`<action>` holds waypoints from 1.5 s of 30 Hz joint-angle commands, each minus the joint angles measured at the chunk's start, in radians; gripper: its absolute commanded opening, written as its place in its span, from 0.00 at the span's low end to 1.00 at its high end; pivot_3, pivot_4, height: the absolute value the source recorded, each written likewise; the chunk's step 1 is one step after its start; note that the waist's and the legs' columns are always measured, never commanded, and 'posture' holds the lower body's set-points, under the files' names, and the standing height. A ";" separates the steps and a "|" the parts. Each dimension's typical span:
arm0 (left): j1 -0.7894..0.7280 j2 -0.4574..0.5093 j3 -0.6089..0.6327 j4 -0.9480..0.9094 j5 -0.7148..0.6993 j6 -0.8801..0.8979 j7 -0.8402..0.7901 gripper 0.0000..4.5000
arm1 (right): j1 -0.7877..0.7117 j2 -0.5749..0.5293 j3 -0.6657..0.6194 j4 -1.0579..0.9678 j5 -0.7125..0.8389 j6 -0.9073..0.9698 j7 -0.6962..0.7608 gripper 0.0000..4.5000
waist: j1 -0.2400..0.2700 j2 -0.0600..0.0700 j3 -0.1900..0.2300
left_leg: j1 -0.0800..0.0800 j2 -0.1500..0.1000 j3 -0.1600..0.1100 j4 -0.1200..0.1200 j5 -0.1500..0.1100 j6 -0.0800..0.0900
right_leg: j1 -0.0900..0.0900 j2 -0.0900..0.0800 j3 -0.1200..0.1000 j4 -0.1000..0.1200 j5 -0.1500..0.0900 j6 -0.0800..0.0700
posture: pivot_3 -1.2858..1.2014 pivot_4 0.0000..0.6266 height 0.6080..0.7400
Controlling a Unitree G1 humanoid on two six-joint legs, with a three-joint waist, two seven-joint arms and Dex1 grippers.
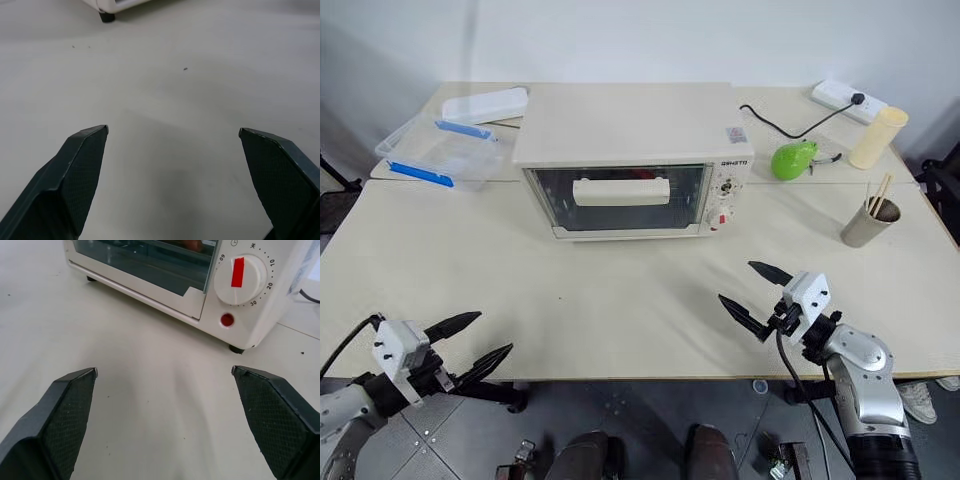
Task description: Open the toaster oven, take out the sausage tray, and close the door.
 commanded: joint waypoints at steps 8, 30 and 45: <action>-0.157 0.059 0.149 -0.080 -0.485 0.310 -0.001 0.99 | -0.182 0.021 0.074 -0.195 0.205 0.384 -0.031 1.00 | -0.001 0.001 0.000 | 0.000 0.002 -0.001 0.001 0.000 -0.001 | 0.000 0.000 0.000 0.002 0.000 -0.001 | 0.52 0.24 1.00; -0.276 0.092 0.110 -0.087 -0.447 0.363 0.028 0.99 | -0.373 0.202 0.202 -0.107 0.069 0.103 0.125 1.00 | -0.019 0.001 0.000 | -0.002 -0.005 -0.004 0.000 -0.001 -0.002 | -0.001 0.001 -0.003 0.002 0.000 0.000 | 0.52 0.24 1.00; -0.655 0.037 0.080 0.112 -0.543 0.380 0.088 0.36 | -0.377 0.155 0.247 0.008 -0.053 -0.153 0.205 1.00 | -0.025 0.001 0.000 | -0.001 -0.005 -0.004 0.001 0.000 -0.003 | 0.000 0.001 -0.004 0.003 0.000 0.000 | 0.52 0.24 1.00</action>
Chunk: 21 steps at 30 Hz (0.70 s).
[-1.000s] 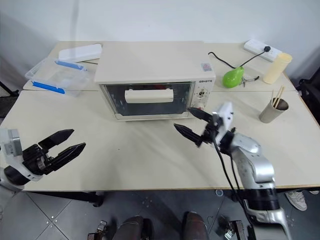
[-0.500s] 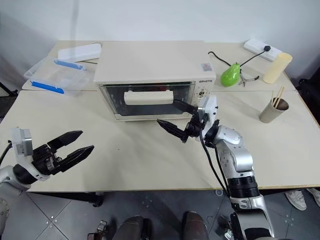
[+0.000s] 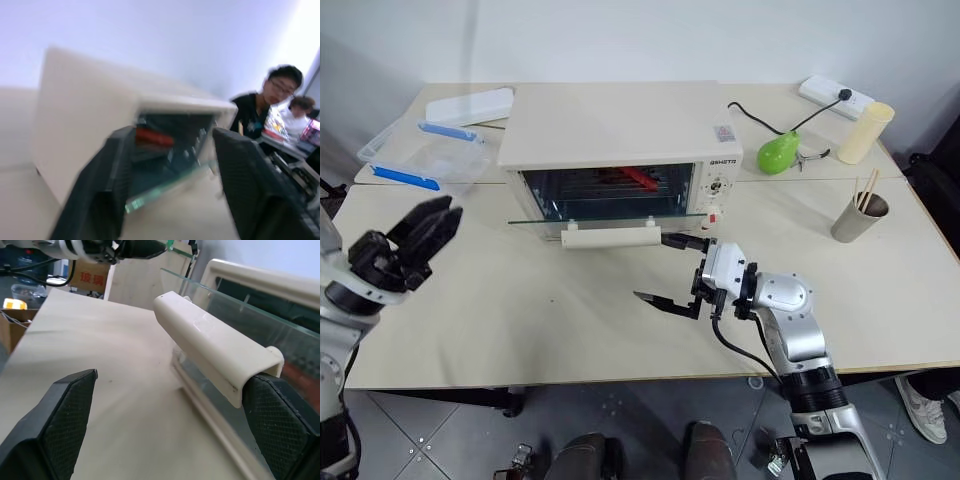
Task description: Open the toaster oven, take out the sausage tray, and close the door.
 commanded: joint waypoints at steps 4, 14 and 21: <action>-0.215 -0.013 -0.182 0.101 0.158 -0.074 -0.066 0.09 | -0.036 0.001 0.006 0.020 0.009 -0.062 0.033 1.00 | 0.003 0.000 0.000 | -0.001 -0.001 -0.003 0.001 0.000 0.000 | 0.001 0.000 -0.003 0.000 0.000 0.000 | 0.52 0.24 1.00; -0.244 -0.033 -0.276 0.166 0.252 -0.086 -0.141 0.00 | 0.001 -0.021 -0.003 0.005 -0.008 -0.089 0.021 1.00 | -0.002 0.000 0.000 | -0.001 -0.001 -0.005 0.000 0.000 -0.001 | 0.001 0.000 -0.007 0.001 0.000 0.000 | 0.52 0.24 1.00; -0.176 -0.013 -0.377 0.160 0.357 -0.092 -0.204 0.00 | 0.265 -0.191 -0.117 -0.037 -0.073 -0.225 -0.013 1.00 | 0.026 -0.001 0.000 | -0.002 -0.002 -0.007 0.000 0.000 0.000 | 0.002 -0.001 -0.007 -0.001 0.000 0.000 | 0.52 0.24 1.00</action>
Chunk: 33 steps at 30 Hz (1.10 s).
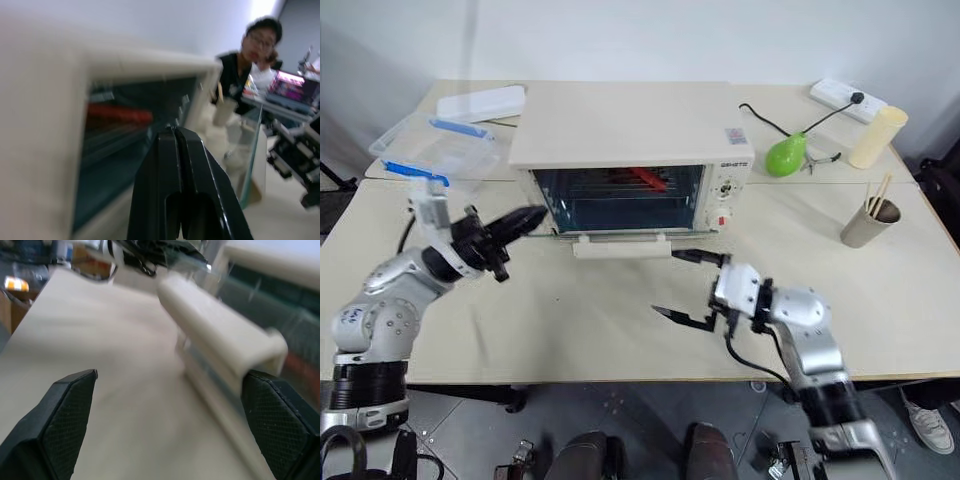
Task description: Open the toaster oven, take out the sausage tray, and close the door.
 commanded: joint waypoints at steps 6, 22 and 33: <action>0.056 -0.017 -0.052 -0.033 0.086 -0.045 -0.045 0.00 | 0.260 -0.169 -0.214 -0.011 -0.058 -0.145 -0.105 1.00 | 0.007 0.000 0.000 | 0.001 0.001 0.002 0.002 0.000 0.001 | 0.001 0.000 0.001 -0.001 0.000 0.000 | 0.52 0.24 1.00; 0.199 -0.076 -0.051 -0.040 0.234 -0.264 -0.026 0.00 | -0.213 0.076 0.051 -0.153 -0.517 0.015 -0.525 1.00 | -0.013 0.001 0.001 | -0.001 0.001 0.002 0.002 0.002 0.000 | -0.002 -0.001 0.002 0.002 0.000 0.000 | 0.52 0.24 1.00; 0.317 -0.117 -0.014 -0.091 0.273 -0.325 0.071 0.68 | -0.487 0.260 0.273 0.179 -0.780 0.079 -0.742 1.00 | -0.029 0.001 0.001 | 0.000 0.002 0.001 0.002 0.002 0.000 | -0.002 0.000 0.001 0.004 0.000 0.000 | 0.52 0.24 1.00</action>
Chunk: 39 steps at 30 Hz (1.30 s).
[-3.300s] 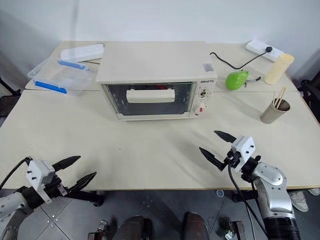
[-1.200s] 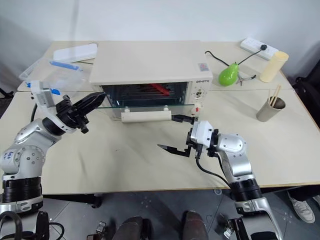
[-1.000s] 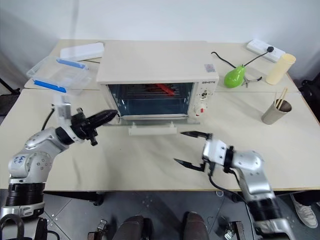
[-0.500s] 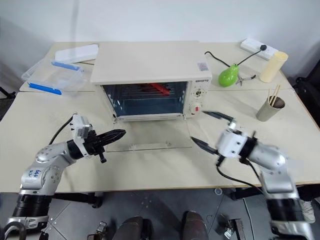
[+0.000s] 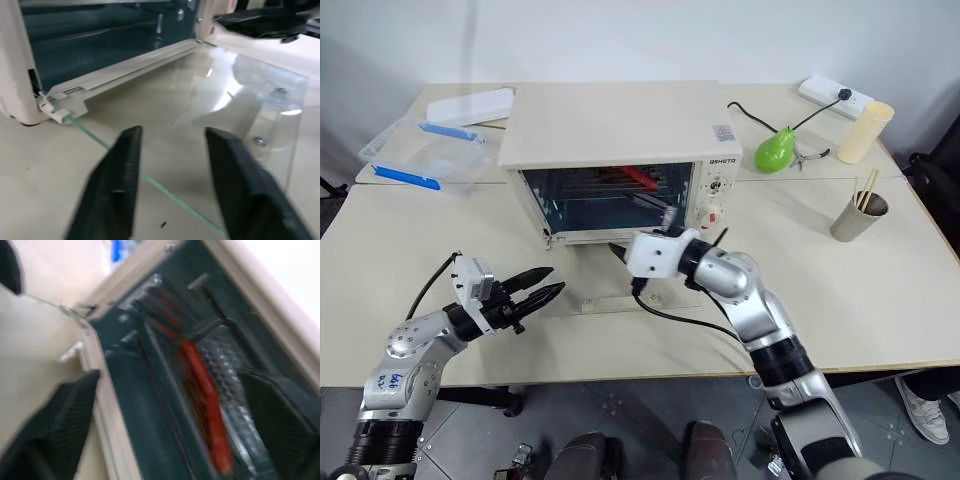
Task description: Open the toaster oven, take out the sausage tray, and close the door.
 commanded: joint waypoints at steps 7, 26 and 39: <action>0.130 -0.054 0.066 -0.159 -0.003 -0.072 0.078 0.99 | -0.174 0.089 0.124 0.230 -0.279 0.098 -0.287 1.00 | -0.007 0.000 0.000 | 0.000 0.000 -0.004 -0.002 0.000 0.000 | 0.000 -0.001 -0.001 0.001 0.000 0.000 | 0.52 0.24 1.00; 0.118 -0.052 0.126 -0.202 -0.061 -0.104 0.093 1.00 | -0.305 0.140 0.188 0.448 -0.368 0.210 -0.455 0.17 | -0.026 0.000 0.000 | -0.001 0.001 -0.004 -0.003 0.000 -0.001 | 0.000 0.000 -0.002 0.001 0.000 0.000 | 0.52 0.24 1.00; -0.054 -0.011 0.157 -0.200 -0.186 0.021 0.110 1.00 | -0.380 0.097 0.151 0.415 -0.322 0.131 -0.444 0.00 | -0.026 -0.002 0.000 | -0.002 0.001 -0.007 -0.004 0.001 -0.001 | 0.000 0.000 -0.004 0.000 0.000 0.000 | 0.52 0.24 1.00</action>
